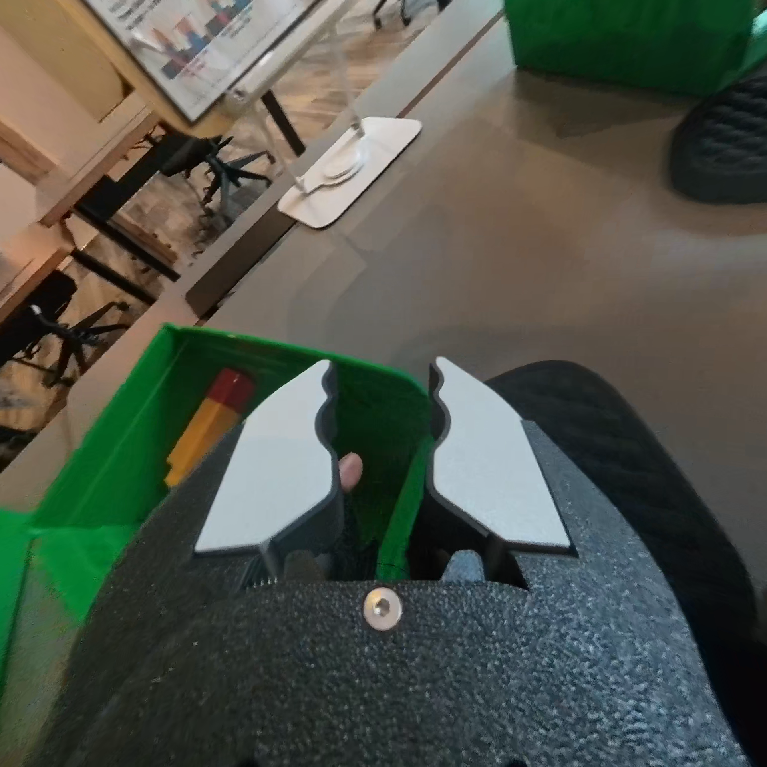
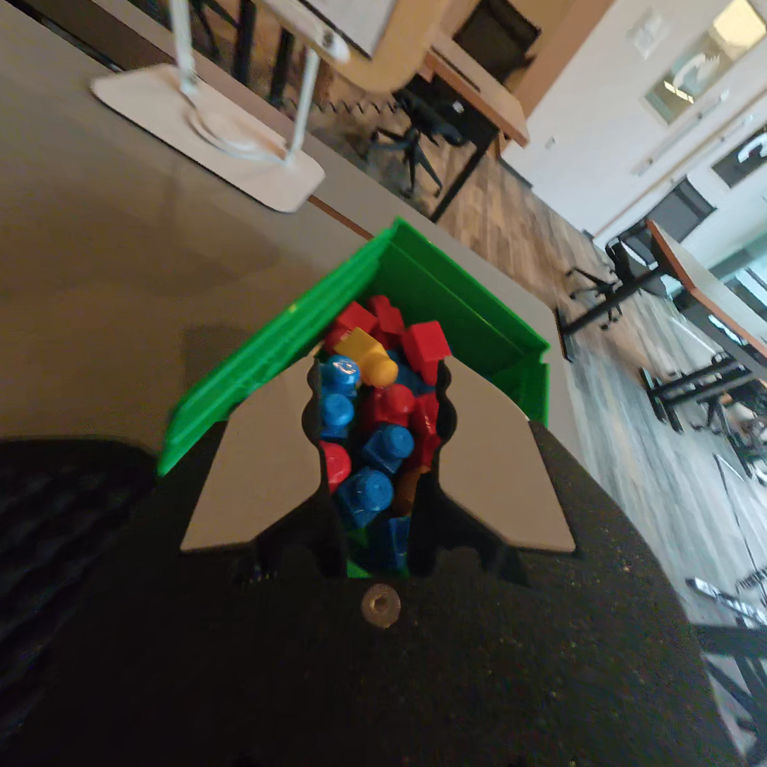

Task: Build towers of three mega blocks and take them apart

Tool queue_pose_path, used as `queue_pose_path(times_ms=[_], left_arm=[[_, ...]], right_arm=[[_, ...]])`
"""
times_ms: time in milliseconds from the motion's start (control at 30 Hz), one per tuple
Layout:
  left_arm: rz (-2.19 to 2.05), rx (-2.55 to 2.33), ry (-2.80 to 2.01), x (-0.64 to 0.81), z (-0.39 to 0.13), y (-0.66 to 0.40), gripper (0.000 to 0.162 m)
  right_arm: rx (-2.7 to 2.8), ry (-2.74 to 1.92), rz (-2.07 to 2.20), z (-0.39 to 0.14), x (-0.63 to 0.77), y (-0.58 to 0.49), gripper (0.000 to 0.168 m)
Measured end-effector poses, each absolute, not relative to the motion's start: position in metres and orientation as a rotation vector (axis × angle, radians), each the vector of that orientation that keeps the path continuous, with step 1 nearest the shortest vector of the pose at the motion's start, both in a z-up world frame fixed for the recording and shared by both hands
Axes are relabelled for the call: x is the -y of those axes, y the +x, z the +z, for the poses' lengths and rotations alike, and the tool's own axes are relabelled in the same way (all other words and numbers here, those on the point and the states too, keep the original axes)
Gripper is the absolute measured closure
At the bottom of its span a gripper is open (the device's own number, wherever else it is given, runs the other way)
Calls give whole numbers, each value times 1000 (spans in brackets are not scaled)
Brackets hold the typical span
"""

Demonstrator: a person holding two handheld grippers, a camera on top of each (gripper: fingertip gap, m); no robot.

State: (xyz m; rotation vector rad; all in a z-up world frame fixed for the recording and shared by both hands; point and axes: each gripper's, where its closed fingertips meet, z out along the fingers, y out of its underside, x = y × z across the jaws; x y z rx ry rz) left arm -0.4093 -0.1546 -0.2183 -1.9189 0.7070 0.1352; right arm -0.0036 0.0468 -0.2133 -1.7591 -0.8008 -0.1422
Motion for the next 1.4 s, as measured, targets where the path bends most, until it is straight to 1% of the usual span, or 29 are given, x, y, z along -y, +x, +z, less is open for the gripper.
queue_pose_path(times_ms=[167,300,433,533,700,833,1000,1133,1167,1300,1400], left_arm=[[317,-754,-2001,134,-219,-466,117],[557,-966,-2110,104,-245,-521,114],[582,-1126,-2247,78,-284,-561,113],[523,-1132,-2330,59,-308,-584,112],[485,-1094,-2386,34,-325,-607,110],[556,-1129,-2467,34,-337,-621,109],[565,-1132,-2487,36,-337,-620,113],[463,-1122,-2535,47,-332,-613,129],[466,-1109,-2533,47,-328,-613,129],[516,-1055,-2497,41,-315,-616,118],[499,-1057,-2591,44,-328,-620,101]], right_arm=[[854,-1679,-35,-208,-4,-34,115],[847,-1644,37,-206,22,-44,116],[833,-1641,22,-204,32,-39,116],[817,-1624,16,-197,36,-36,117],[812,-1616,-28,-191,38,-28,118],[795,-1612,-32,-189,40,-25,119],[795,-1611,-22,-190,40,-25,119],[802,-1612,-24,-191,41,-25,119],[803,-1611,-20,-191,41,-25,120],[801,-1606,5,-191,40,-28,120],[815,-1605,0,-192,40,-32,120]])
